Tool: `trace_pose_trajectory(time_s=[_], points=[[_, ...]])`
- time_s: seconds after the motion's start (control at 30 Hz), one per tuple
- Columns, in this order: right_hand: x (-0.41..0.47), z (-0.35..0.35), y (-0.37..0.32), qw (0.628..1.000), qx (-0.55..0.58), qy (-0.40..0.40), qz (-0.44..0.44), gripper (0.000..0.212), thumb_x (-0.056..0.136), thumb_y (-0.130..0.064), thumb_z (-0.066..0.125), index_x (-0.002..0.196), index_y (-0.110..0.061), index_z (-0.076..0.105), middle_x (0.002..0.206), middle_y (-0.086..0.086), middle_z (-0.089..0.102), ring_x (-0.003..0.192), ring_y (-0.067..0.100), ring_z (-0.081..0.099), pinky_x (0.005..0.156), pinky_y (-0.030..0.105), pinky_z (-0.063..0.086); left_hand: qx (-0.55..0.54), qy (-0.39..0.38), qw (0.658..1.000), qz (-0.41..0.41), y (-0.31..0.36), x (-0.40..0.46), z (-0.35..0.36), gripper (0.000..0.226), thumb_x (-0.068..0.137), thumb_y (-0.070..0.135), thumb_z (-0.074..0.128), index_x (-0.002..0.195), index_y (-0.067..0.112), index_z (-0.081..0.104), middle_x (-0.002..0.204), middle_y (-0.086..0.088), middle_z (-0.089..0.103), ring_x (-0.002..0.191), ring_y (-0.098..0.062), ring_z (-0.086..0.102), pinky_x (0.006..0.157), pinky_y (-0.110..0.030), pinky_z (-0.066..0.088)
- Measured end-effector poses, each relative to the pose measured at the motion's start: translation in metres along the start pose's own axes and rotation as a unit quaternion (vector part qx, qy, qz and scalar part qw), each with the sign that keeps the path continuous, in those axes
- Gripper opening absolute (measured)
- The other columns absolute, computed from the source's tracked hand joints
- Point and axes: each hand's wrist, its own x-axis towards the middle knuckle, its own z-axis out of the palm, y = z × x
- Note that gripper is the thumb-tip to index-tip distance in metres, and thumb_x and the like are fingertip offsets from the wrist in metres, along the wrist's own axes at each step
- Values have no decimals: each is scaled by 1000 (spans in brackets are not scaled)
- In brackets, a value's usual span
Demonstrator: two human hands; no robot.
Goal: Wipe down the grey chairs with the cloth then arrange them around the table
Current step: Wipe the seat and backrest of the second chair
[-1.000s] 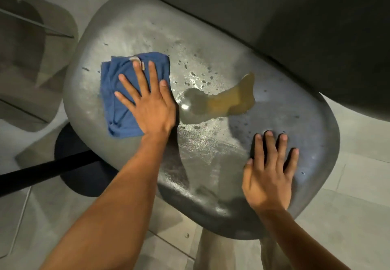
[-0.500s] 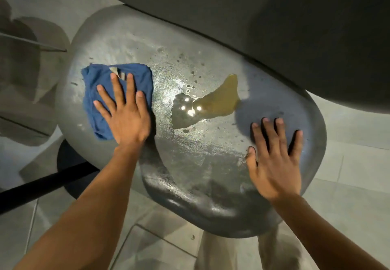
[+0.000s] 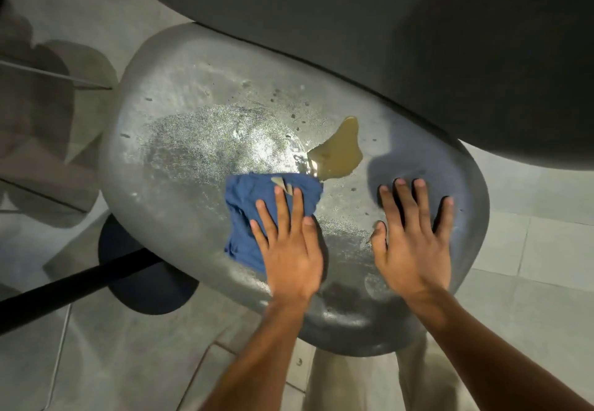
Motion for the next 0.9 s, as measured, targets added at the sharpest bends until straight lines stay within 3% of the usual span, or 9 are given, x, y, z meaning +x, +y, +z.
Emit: trace_pose_trajectory(time_s=[0.1,0.23,0.4,0.53,0.67,0.9], points=[[-1,0,2,1000,-5,-12,0,62,100,-38,34,158,-16,33,164,12,30,156,32,11,122,63,5,19,-30,999,41,-1,-39,12,55,109,46,6,163,38,1,171,12,-9,157,-24,-18,126,-55,-7],[-1,1,2,1000,10,-2,4,61,100,-37,35,158,-17,34,162,11,34,156,32,15,123,63,7,95,-21,993,64,-42,-19,-2,53,108,54,9,161,47,2,170,14,-5,158,-28,-8,126,-59,0],[-3,4,3,1000,19,25,-2,60,101,-34,37,158,-17,34,161,9,37,154,32,20,123,63,9,95,73,991,-54,-72,77,-47,58,106,54,18,163,39,15,172,5,2,158,-35,-2,124,-63,0],[-3,8,3,999,29,38,-6,59,101,-34,37,157,-17,36,161,8,38,154,32,22,122,63,10,86,116,986,-81,-47,150,-69,59,108,53,16,163,37,6,172,3,-3,157,-38,-10,123,-64,-6],[-4,9,4,998,33,49,-6,60,99,-34,42,157,-16,37,160,8,38,154,32,23,122,63,11,87,122,988,-41,2,172,-57,59,107,48,13,164,32,5,173,3,-1,156,-40,-8,122,-65,-5],[-3,8,4,999,34,28,-4,61,99,-36,37,158,-18,34,162,7,35,154,32,21,123,62,7,90,38,986,134,51,150,-33,57,107,43,7,164,34,8,171,11,1,157,-33,-10,125,-60,-7]])
